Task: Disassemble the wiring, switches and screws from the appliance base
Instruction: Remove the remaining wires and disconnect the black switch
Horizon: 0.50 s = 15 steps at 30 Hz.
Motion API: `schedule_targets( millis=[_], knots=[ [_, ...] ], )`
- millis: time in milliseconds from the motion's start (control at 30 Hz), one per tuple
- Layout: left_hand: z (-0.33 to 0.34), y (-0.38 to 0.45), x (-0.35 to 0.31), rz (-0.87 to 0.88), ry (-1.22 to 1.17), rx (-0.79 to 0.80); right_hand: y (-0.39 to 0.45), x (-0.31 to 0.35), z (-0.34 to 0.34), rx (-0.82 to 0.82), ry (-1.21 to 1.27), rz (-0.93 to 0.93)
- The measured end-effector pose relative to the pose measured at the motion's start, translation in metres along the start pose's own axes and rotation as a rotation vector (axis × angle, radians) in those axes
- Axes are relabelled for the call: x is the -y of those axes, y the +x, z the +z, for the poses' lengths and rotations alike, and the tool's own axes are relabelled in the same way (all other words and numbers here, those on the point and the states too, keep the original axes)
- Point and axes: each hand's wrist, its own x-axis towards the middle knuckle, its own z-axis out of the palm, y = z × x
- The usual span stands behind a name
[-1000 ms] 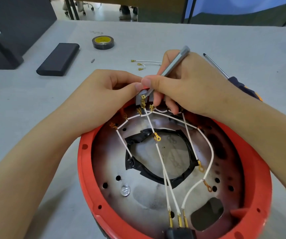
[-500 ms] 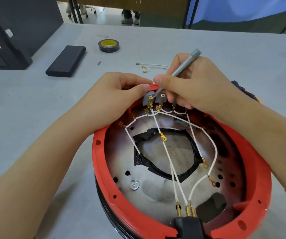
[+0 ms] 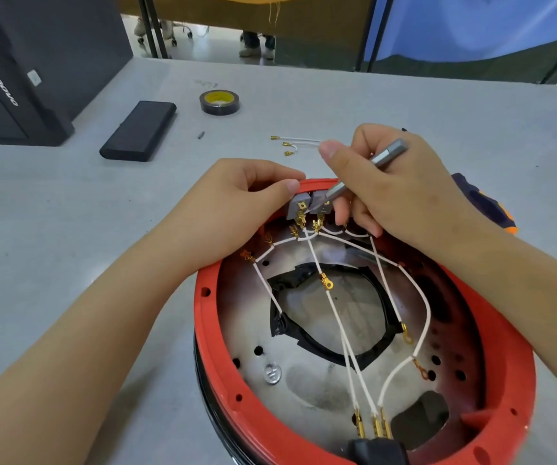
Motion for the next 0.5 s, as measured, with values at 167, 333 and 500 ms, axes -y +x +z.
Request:
schedule_targets(
  millis=[167, 333, 500],
  knots=[
    [0.0000, -0.0005, -0.0011, 0.003, 0.017, -0.005, 0.0011, -0.0035, 0.0030, -0.034, -0.145, -0.119],
    [-0.0003, -0.0008, -0.0011, -0.002, 0.019, -0.007, 0.0013, -0.0046, 0.0045, -0.046, -0.173, -0.098],
    [-0.0005, -0.0004, -0.0002, 0.003, 0.019, -0.003, 0.0014, -0.0019, 0.0017, -0.082, -0.096, -0.106]
  ],
)
